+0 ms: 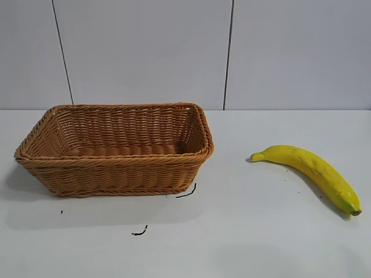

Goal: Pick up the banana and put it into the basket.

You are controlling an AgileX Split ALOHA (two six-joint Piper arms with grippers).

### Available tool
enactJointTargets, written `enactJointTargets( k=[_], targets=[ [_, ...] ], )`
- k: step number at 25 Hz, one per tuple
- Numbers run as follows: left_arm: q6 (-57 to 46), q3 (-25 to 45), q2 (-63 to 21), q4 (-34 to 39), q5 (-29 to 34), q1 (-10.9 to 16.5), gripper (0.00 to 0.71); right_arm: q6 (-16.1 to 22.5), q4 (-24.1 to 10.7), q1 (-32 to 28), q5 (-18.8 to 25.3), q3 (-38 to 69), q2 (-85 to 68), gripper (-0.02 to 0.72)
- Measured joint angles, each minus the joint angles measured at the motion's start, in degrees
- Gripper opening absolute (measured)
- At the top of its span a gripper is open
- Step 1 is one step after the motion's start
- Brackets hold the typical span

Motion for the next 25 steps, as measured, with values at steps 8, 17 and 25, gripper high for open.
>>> enactJointTargets(
  k=[8, 17, 25],
  targets=[
    [0.00, 0.00, 0.00, 0.00, 0.00, 0.00, 0.635, 0.21, 0.00, 0.00, 1.98, -13.75, 28.59, 0.689],
    [0.00, 0.00, 0.00, 0.00, 0.00, 0.00, 0.635, -3.44, 0.05, 0.00, 2.93, -25.98, 58.30, 0.689],
    [0.00, 0.00, 0.00, 0.00, 0.00, 0.00, 0.635, -10.40, 1.20, 0.00, -1.46, -36.17, 77.53, 0.689]
  ],
)
